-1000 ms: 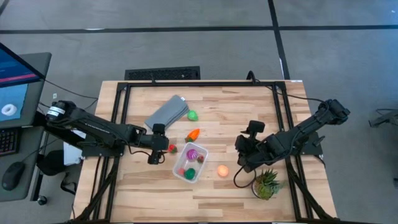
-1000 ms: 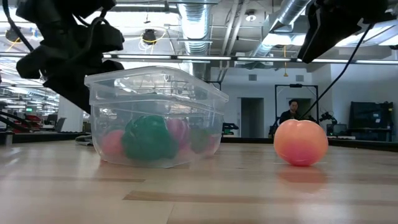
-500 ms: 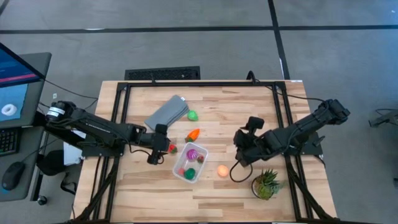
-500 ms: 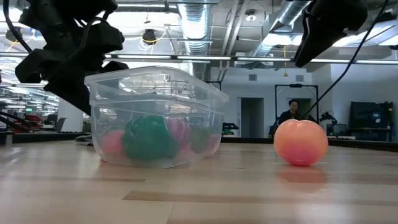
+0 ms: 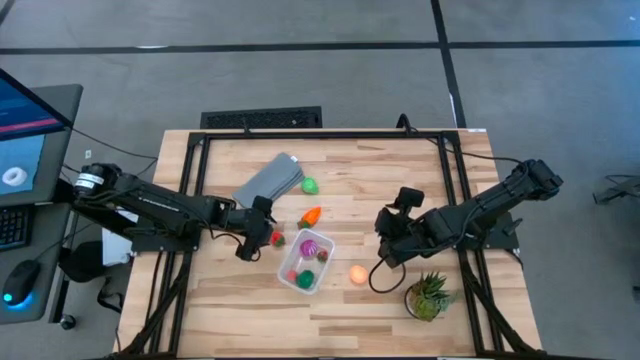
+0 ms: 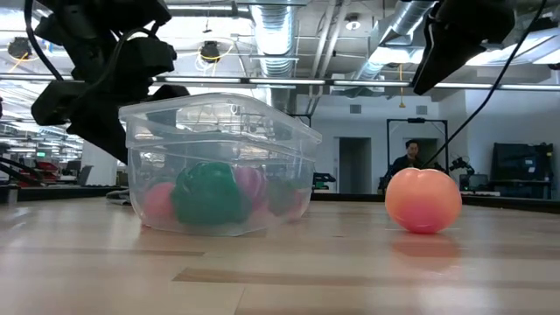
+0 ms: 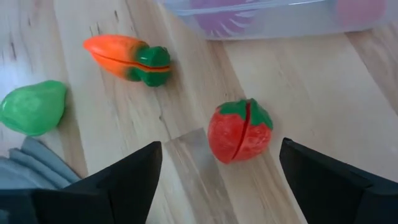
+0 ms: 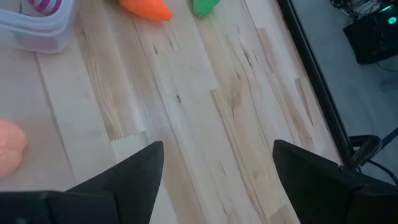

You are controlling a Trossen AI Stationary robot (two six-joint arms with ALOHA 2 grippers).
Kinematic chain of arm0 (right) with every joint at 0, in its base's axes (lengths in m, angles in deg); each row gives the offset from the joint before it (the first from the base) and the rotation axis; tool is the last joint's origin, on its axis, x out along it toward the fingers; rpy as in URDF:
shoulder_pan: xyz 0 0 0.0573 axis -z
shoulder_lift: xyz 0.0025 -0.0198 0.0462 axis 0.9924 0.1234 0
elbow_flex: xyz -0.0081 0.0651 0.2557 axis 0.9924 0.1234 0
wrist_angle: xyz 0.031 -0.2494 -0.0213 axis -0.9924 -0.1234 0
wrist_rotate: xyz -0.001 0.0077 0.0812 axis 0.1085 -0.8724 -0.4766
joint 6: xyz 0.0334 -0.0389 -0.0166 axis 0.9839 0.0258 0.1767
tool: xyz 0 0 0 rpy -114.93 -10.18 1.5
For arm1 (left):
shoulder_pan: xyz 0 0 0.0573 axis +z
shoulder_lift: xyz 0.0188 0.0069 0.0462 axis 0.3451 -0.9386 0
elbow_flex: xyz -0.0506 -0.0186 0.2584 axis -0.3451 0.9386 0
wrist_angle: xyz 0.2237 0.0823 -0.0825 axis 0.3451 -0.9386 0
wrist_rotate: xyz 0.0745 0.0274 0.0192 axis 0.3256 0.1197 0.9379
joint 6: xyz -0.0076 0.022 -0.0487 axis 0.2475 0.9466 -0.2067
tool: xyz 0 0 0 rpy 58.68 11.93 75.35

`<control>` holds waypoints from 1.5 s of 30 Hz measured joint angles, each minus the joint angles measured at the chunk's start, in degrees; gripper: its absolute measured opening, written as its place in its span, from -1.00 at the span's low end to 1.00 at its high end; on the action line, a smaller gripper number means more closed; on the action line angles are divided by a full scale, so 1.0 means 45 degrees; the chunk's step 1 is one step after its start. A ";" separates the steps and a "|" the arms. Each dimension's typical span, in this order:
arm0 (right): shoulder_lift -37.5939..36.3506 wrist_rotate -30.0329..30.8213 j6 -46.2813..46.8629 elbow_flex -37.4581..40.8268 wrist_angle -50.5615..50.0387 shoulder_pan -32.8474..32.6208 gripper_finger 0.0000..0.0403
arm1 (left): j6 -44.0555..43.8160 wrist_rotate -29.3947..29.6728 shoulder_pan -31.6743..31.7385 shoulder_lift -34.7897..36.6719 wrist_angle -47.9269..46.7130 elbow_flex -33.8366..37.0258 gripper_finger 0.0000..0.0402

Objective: Pick and placing Produce into tupperware
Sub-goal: Put the red strawberry into the transparent bin

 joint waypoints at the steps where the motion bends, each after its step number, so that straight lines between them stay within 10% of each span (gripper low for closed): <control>1: 0.0000 0.0000 -0.0003 0.0000 0.0005 0.0000 0.61 | 0.0094 -0.0116 0.0019 -0.0003 0.0007 -0.0001 0.58; 23: 0.0005 -0.0005 -0.0008 0.0000 0.0131 -0.0024 0.61 | 0.0837 -0.0689 0.0710 -0.3784 0.0528 -0.1332 0.62; 45: 0.0005 -0.0005 -0.0008 0.0000 0.0220 -0.0024 0.61 | 0.0358 -0.1468 0.0805 -0.3769 0.0438 -0.1337 -0.05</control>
